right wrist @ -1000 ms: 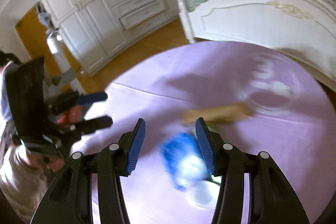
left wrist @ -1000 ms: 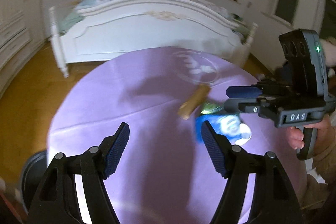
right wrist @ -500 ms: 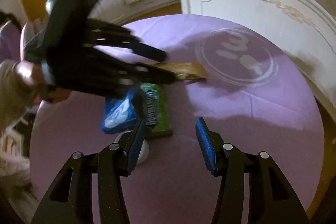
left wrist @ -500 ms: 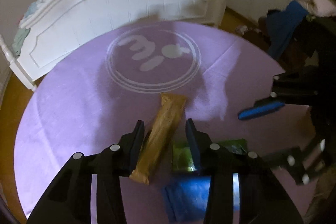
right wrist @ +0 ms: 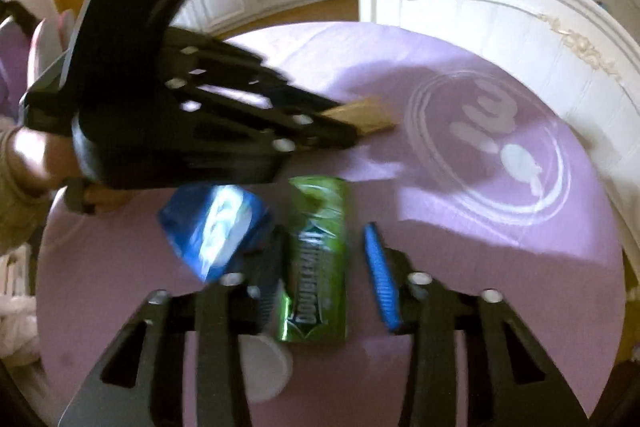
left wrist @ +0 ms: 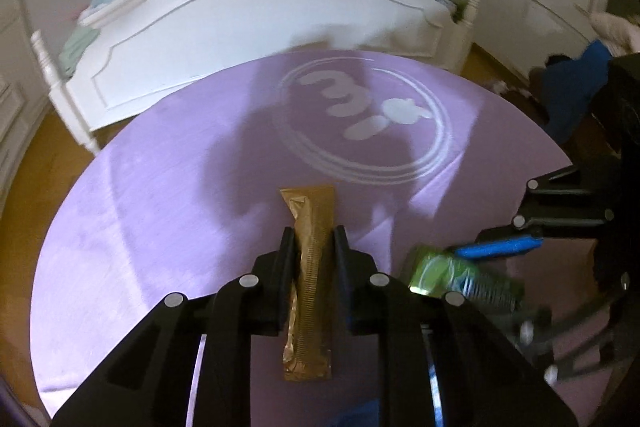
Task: Collect trash
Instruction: 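Grasp the gold foil wrapper with the left gripper while the right grasps the green Doublemint box, then carry the gold wrapper and green box over the bin and open both grippers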
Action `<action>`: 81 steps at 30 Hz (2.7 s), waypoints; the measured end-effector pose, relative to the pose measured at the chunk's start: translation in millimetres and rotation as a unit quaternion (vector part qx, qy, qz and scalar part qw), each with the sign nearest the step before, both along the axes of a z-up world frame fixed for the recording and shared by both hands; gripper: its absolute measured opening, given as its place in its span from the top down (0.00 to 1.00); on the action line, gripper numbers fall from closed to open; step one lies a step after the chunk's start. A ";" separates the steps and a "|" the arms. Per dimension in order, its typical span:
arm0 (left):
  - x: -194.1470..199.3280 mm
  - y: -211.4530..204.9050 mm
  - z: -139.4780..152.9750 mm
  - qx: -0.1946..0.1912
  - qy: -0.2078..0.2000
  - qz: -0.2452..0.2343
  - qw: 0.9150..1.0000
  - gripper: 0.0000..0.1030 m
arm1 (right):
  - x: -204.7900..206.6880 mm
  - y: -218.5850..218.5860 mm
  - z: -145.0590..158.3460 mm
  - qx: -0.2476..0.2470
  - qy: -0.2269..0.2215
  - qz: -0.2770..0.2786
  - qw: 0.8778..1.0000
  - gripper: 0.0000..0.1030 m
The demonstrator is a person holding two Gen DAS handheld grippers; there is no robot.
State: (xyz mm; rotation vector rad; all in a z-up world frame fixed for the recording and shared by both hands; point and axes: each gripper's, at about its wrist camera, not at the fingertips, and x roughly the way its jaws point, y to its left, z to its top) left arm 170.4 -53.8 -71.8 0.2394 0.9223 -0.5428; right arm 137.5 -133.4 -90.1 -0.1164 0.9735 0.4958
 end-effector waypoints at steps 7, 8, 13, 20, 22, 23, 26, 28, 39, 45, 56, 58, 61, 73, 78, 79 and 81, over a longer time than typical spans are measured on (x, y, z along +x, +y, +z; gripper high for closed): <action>-25.9 33.1 19.9 -0.040 -0.018 0.034 0.998 0.85 | -8.7 -39.7 4.1 0.106 0.012 -0.075 0.991 0.69; -30.5 37.6 24.4 -0.044 -0.023 0.037 0.998 0.85 | -11.8 -46.7 6.0 0.121 0.010 -0.084 0.989 0.69; -60.7 67.5 49.2 -0.077 -0.051 0.057 0.994 0.85 | -29.1 -58.7 24.3 0.183 -0.004 -0.112 0.977 0.69; -105.9 115.0 73.1 -0.106 -0.078 0.102 0.986 0.85 | -38.0 -25.8 55.3 0.203 -0.016 -0.084 0.975 0.69; -116.1 130.9 75.9 -0.107 -0.083 0.118 0.984 0.85 | -30.0 -5.6 67.2 0.200 -0.017 -0.068 0.977 0.69; -122.9 142.6 77.1 -0.109 -0.086 0.129 0.982 0.85 | -30.6 4.0 70.2 0.199 -0.017 -0.059 0.978 0.69; -138.5 173.3 78.4 -0.110 -0.091 0.159 0.977 0.85 | -34.4 38.4 79.7 0.195 -0.017 -0.033 0.980 0.69; -147.8 189.1 79.5 -0.107 -0.095 0.177 0.974 0.85 | -32.8 61.9 82.9 0.194 -0.014 -0.015 0.981 0.69; -189.4 279.5 59.8 -0.102 -0.091 0.270 0.953 0.85 | -12.3 191.1 76.6 0.176 0.023 0.072 0.981 0.69; -195.2 300.9 45.0 -0.102 -0.075 0.288 0.949 0.85 | -6.2 255.6 64.9 0.159 0.043 0.103 0.981 0.69; -200.0 320.4 33.3 -0.113 -0.062 0.305 0.944 0.85 | 6.6 306.2 43.2 0.134 0.062 0.116 0.982 0.69; -196.7 319.1 32.4 -0.112 -0.060 0.306 0.943 0.85 | 9.2 308.5 39.1 0.133 0.065 0.114 0.982 0.69; -193.8 321.9 30.6 -0.110 -0.057 0.306 0.944 0.84 | 12.8 309.2 35.9 0.134 0.069 0.112 0.982 0.69; -193.9 315.0 36.3 -0.077 -0.073 0.321 0.941 0.31 | 25.4 294.5 38.9 0.153 0.063 0.092 0.982 0.42; -191.4 297.3 42.1 -0.085 -0.070 0.294 0.949 0.31 | 17.5 268.0 44.5 0.167 0.051 0.079 0.981 0.42; -190.4 290.9 43.6 -0.086 -0.070 0.286 0.952 0.31 | 14.2 258.6 46.4 0.172 0.048 0.075 0.981 0.42; -188.1 277.9 46.0 -0.094 -0.068 0.268 0.956 0.31 | 8.1 238.2 49.6 0.181 0.045 0.064 0.980 0.42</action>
